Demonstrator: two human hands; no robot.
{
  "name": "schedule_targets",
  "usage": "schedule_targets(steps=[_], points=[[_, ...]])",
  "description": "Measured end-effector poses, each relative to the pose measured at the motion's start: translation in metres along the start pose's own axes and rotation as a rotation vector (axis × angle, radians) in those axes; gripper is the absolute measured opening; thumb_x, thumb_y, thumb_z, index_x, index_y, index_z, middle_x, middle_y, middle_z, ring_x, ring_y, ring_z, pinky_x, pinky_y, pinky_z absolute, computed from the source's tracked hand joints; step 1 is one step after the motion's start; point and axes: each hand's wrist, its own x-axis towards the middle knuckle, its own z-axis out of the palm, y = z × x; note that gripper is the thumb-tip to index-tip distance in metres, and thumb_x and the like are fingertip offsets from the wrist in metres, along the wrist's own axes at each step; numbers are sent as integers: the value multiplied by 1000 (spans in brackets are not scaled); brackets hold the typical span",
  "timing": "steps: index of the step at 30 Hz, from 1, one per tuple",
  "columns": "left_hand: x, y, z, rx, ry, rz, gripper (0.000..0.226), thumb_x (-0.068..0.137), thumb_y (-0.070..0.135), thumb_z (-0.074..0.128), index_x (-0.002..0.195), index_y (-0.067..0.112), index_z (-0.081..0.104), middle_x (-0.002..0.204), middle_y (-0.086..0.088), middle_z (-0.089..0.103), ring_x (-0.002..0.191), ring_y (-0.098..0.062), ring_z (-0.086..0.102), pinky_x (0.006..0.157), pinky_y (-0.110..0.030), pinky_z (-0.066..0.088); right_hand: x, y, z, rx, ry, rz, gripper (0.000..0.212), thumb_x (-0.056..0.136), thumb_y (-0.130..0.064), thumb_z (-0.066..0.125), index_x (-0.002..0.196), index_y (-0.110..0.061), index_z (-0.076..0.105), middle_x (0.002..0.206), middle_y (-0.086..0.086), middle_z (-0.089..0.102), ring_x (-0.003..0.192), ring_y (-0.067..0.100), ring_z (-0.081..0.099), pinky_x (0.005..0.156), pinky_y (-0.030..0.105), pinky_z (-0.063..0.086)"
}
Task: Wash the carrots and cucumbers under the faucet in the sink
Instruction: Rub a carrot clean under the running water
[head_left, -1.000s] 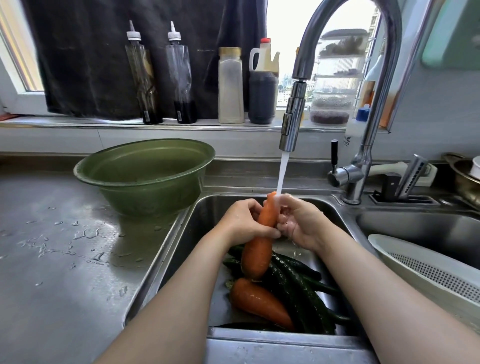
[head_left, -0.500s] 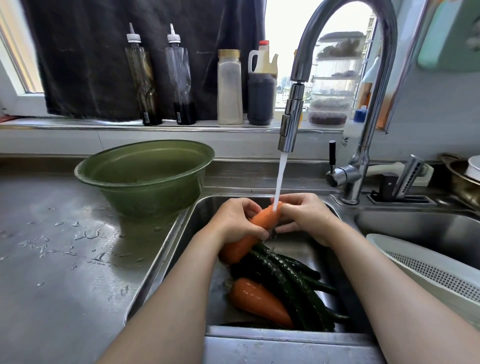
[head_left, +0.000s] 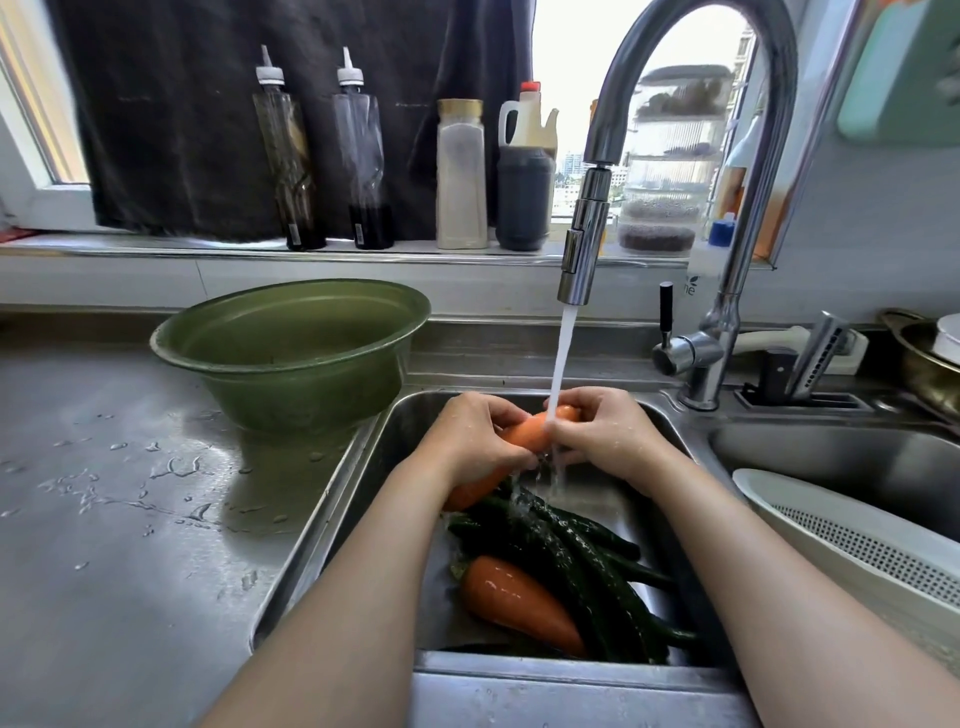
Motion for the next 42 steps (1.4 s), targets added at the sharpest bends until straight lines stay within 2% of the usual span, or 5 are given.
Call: schedule_targets(steps=[7, 16, 23, 30, 42], points=[[0, 2, -1, -209, 2, -6, 33, 74, 33, 90, 104, 25, 81, 90, 9, 80, 87, -6, 74, 86, -33, 60, -3, 5, 9, 374, -129, 97, 27, 93, -6, 72, 119, -11, 65, 105, 11, 75, 95, 27, 74, 88, 43, 59], [3, 3, 6, -260, -79, -49, 39, 66, 30, 94, 103, 24, 81, 95, 4, 80, 95, -13, 75, 96, -44, 59, -6, -6, 29, 173, 68, 185, 35, 99, -49, 60, 121, -22, 54, 110, 6, 69, 89, 24, 73, 61, 38, 62], [-2, 5, 6, -282, -105, -76, 39, 69, 16, 94, 103, 31, 82, 90, 0, 80, 88, -13, 76, 88, -35, 60, -10, -3, 22, 289, -168, 204, 5, 100, -8, 64, 102, -12, 62, 101, 16, 73, 93, 34, 72, 95, 65, 54], [-5, 15, 6, -167, -211, -65, 60, 74, 21, 89, 108, 65, 67, 108, 12, 75, 101, -11, 72, 93, -33, 59, 3, -1, 29, 220, 124, 298, 35, 106, -42, 51, 122, -12, 55, 111, 18, 68, 79, 35, 74, 53, 42, 61], [0, 7, -4, 70, 8, -14, 60, 46, 45, 93, 100, 41, 66, 100, 13, 70, 95, -9, 68, 88, -34, 59, 2, 3, 9, 423, -18, 177, 44, 84, 9, 67, 122, -12, 56, 123, 23, 59, 93, 38, 74, 67, 44, 62]])
